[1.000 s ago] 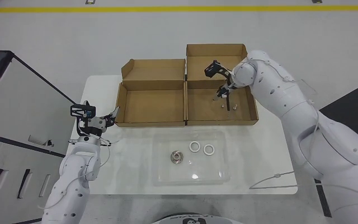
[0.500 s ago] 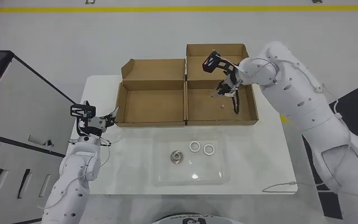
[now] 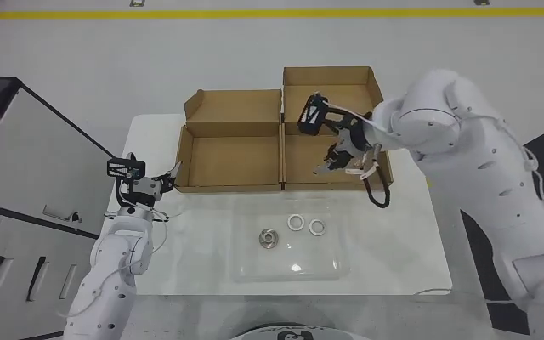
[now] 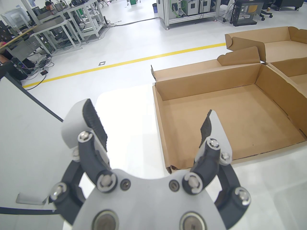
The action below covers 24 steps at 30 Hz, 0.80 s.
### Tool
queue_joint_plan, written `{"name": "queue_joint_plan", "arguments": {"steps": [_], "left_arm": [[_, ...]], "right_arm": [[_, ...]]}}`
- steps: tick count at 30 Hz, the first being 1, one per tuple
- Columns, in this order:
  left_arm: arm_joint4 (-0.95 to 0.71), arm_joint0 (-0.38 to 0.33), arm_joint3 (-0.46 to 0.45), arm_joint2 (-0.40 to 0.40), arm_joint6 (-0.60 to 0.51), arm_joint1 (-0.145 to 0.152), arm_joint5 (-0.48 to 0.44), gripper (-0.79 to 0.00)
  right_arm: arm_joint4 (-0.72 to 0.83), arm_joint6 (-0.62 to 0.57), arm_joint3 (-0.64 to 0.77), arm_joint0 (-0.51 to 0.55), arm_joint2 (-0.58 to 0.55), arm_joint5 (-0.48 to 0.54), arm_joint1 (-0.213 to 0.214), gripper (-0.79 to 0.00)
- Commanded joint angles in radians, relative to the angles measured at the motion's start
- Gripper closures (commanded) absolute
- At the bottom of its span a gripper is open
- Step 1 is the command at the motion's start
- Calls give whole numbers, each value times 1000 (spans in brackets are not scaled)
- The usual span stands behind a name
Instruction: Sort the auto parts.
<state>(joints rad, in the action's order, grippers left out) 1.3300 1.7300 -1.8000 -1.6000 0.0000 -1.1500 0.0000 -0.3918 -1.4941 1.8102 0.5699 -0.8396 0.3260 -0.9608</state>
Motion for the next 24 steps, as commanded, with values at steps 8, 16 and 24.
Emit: {"name": "queue_joint_plan", "arguments": {"steps": [8,16,24], "left_arm": [[0,0,0,0,0,0,0,-785],[0,0,0,0,0,0,0,-785],[0,0,0,0,0,0,0,-785]], "right_arm": [[119,18,48,-70,127,18,26,-785],[190,63,91,-135,264,63,53,-785],[219,105,111,-195,358,105,86,-785]]}}
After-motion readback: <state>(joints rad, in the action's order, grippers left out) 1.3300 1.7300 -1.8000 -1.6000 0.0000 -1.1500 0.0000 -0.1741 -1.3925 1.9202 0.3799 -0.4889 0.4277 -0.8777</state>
